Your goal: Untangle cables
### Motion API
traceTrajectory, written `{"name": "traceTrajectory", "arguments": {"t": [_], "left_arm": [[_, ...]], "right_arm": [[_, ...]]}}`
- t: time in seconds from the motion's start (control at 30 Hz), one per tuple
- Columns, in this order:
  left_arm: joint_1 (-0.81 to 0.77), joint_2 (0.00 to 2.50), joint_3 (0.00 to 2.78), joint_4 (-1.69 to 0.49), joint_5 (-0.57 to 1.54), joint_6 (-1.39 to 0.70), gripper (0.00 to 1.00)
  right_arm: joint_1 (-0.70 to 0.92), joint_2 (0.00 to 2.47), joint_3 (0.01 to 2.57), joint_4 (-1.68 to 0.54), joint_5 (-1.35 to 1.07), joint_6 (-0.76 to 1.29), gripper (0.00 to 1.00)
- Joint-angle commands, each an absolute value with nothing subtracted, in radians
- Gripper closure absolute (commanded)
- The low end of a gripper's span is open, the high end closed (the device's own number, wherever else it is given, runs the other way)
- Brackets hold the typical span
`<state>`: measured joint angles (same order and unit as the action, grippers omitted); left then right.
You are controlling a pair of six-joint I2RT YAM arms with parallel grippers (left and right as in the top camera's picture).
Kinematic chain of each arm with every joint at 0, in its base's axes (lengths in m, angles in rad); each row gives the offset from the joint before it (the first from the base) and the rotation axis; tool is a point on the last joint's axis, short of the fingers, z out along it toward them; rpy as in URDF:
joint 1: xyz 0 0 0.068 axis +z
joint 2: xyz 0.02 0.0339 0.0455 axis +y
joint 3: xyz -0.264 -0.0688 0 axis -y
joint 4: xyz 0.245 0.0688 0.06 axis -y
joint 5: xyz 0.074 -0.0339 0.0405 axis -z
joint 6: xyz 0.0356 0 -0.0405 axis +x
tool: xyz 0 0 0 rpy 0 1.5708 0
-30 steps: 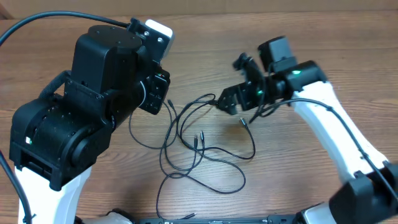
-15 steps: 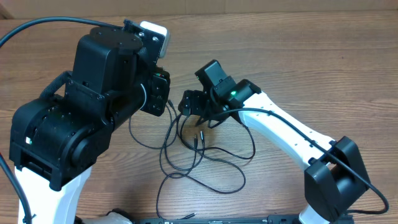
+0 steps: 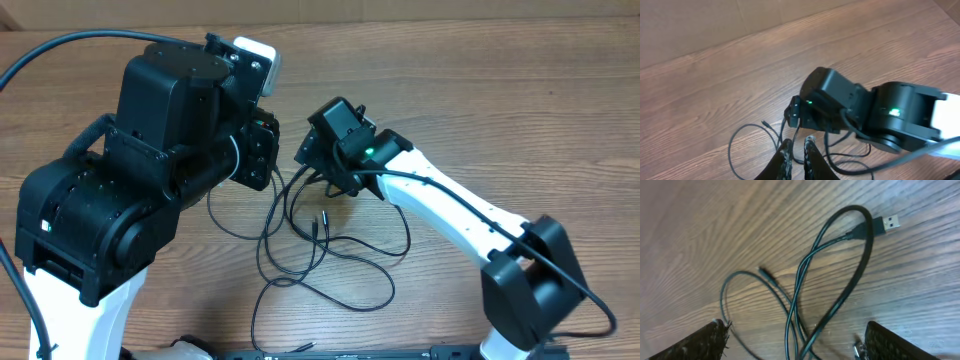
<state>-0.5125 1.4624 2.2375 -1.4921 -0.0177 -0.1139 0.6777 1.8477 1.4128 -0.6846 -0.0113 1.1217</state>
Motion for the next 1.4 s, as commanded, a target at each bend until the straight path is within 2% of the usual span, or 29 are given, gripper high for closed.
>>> {"name": "traceTrajectory", "arguments": {"t": [0.0,0.03,0.07,0.1,0.33,0.47,0.8,1.0,1.17,1.37], "left_arm": [[-0.511,1.464,2.251,-1.485,0.001,-0.127,0.90],[-0.511,1.464,2.251,-1.485,0.001,-0.127,0.90],[-0.511,1.464,2.251,-1.485,0.001,-0.127,0.90],[-0.511,1.464,2.251,-1.485,0.001,-0.127,0.90],[-0.511,1.464,2.251,-1.488,-0.001,-0.127,0.90],[-0.511,1.464,2.251,-1.493,-0.003,-0.116,0.90],[-0.511,1.464,2.251,-1.490,-0.011,-0.108,0.90],[-0.511,1.464,2.251,-1.488,-0.011,-0.108,0.89],[-0.511,1.477,2.249,-1.468,-0.017,-0.091,0.90],[-0.511,1.585,2.245,-1.431,-0.163,-0.071,0.89]], "right_arm": [[0.685,1.925,1.413,-0.653,-0.052,1.160,0.14],[0.685,1.933,1.413,-0.649,-0.062,1.160,0.23],[0.685,1.946,1.413,-0.643,-0.071,1.159,0.75],[0.686,1.951,1.413,-0.641,-0.073,1.159,0.96],[0.670,1.954,1.419,-0.582,-0.073,1.087,0.96],[0.577,1.947,1.545,-0.612,-0.141,0.883,0.96],[0.400,1.946,1.966,-0.904,-0.204,0.682,0.96],[0.307,1.946,2.249,-1.087,-0.205,0.638,0.96],[0.292,1.945,2.470,-1.205,-0.218,0.569,0.96],[0.292,1.945,2.737,-1.371,-0.319,0.536,0.96]]}}
